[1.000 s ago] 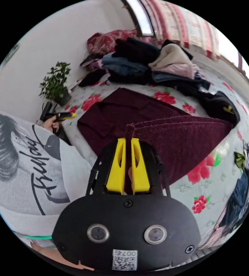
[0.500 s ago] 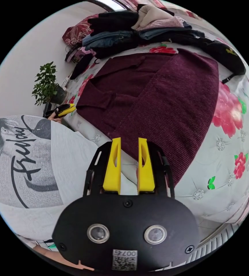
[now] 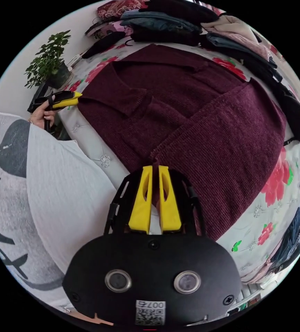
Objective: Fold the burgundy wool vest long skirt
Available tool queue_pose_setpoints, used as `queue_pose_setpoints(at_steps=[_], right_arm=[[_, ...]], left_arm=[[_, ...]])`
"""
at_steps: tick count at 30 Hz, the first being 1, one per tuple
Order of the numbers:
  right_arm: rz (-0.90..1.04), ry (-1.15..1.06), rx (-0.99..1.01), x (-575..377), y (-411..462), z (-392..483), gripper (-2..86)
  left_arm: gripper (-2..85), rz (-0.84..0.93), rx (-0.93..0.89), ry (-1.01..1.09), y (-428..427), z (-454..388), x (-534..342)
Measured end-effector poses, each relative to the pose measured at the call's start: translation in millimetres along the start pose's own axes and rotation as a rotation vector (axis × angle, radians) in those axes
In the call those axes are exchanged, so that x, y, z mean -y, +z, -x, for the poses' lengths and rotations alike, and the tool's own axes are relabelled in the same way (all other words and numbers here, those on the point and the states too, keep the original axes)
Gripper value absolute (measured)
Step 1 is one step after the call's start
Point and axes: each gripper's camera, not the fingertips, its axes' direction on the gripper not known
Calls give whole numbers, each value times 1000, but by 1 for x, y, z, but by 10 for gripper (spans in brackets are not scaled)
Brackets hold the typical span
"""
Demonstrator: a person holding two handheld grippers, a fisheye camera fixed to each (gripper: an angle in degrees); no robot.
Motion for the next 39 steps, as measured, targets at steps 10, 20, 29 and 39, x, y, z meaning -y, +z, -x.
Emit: queue_pose_setpoints(at_steps=[10,20,29,39], right_arm=[[-108,-24,131,50,-62,-50,79],[-172,387,-132,183,-40,-152,83],[-164,278,-253,198,-47,-141,36],[-248,210,-170,220,-67,-109,73]], left_arm=[[103,-15,3,-16,6,1,2],[92,-14,25,-52,21,-7,2],[53,-31,97,-91,44,-21,-5],[82,-46,43,-84,69,-41,-21]])
